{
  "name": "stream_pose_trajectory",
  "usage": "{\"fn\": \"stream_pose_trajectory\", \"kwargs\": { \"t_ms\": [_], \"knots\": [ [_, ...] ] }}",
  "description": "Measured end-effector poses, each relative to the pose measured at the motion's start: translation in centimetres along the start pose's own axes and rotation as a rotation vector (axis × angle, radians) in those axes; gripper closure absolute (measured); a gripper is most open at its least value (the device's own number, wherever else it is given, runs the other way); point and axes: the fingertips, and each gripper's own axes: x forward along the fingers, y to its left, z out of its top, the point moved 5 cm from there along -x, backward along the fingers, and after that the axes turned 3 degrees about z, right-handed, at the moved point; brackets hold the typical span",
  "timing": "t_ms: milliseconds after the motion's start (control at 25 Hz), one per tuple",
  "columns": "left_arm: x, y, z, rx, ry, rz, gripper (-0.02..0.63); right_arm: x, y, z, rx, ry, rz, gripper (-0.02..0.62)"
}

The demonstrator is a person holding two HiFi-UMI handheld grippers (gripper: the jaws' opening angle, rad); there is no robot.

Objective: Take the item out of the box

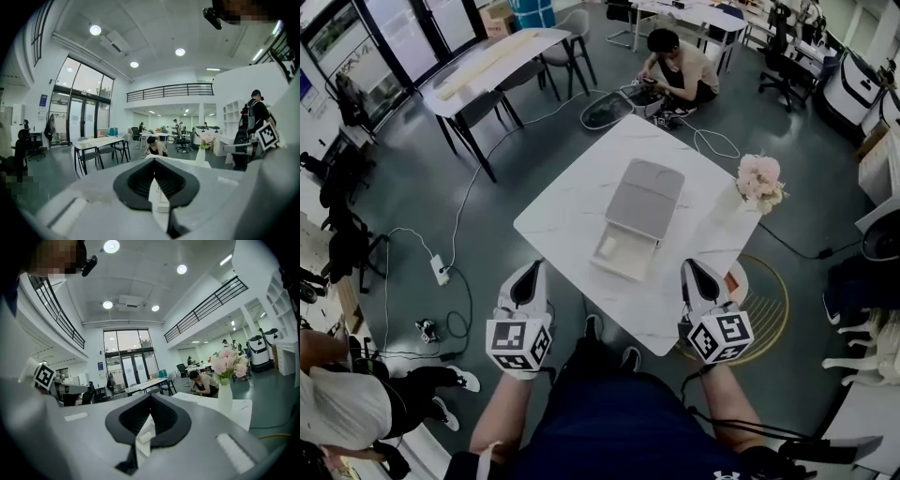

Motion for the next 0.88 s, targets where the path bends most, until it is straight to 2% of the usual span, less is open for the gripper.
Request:
{"fn": "stream_pose_trajectory", "kwargs": {
  "t_ms": [400, 640, 720, 880],
  "knots": [
    [11.5, 0.1, -4.2, 0.050, 0.151, -0.212, 0.598, 3.1, -2.4, -0.2, 0.000, 0.025, -0.171, 0.592],
    [17.6, -0.9, -7.8, 0.134, 0.296, -0.396, 0.546, 5.5, -3.1, -1.2, 0.018, 0.064, -0.266, 0.592],
    [19.3, -1.6, -9.3, 0.197, 0.356, -0.478, 0.524, 6.1, -3.3, -1.6, 0.027, 0.080, -0.304, 0.592],
    [21.7, -3.8, -13.4, 0.409, 0.482, -0.673, 0.447, 6.4, -4.2, -2.6, 0.057, 0.105, -0.390, 0.592]
  ]
}}
